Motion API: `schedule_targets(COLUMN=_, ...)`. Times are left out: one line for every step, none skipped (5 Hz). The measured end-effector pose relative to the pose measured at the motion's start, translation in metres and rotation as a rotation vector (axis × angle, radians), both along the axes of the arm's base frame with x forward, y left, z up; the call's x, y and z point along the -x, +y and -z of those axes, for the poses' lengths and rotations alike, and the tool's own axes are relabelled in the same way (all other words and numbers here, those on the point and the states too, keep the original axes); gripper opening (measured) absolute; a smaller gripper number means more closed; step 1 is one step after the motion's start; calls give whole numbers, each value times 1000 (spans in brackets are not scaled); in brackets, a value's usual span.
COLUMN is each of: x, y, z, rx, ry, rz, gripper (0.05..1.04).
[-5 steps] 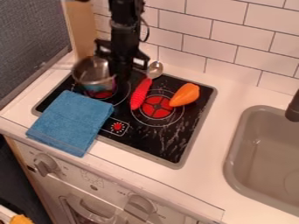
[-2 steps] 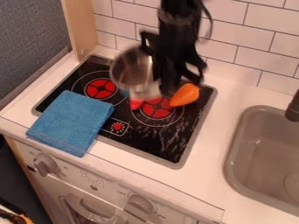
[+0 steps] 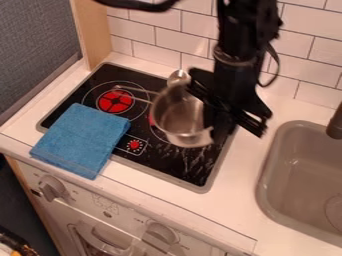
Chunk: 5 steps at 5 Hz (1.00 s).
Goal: Take the silver pot and put it on the lower rightside corner of the double induction cooker
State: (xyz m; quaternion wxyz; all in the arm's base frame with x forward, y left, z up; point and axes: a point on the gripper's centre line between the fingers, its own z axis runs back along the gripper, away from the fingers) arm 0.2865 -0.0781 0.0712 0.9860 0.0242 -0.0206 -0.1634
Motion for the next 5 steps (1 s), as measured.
schedule_targets(x=-8, y=-15, z=25, rx=14, ry=76, rz=77, gripper=79)
schedule_targets(x=-9, y=-18, z=43, rx=7, ry=152, rz=98, gripper=79)
schedule_targets(x=-8, y=-21, z=51, rx=23, ry=191, rz=94, gripper=79)
schedule_targets(x=-6, y=-22, z=50, rx=32, ry=207, rz=52, gripper=79)
schedule_targets(x=1, y=-24, z=44, rx=57, ry=204, rz=-17, gripper=79)
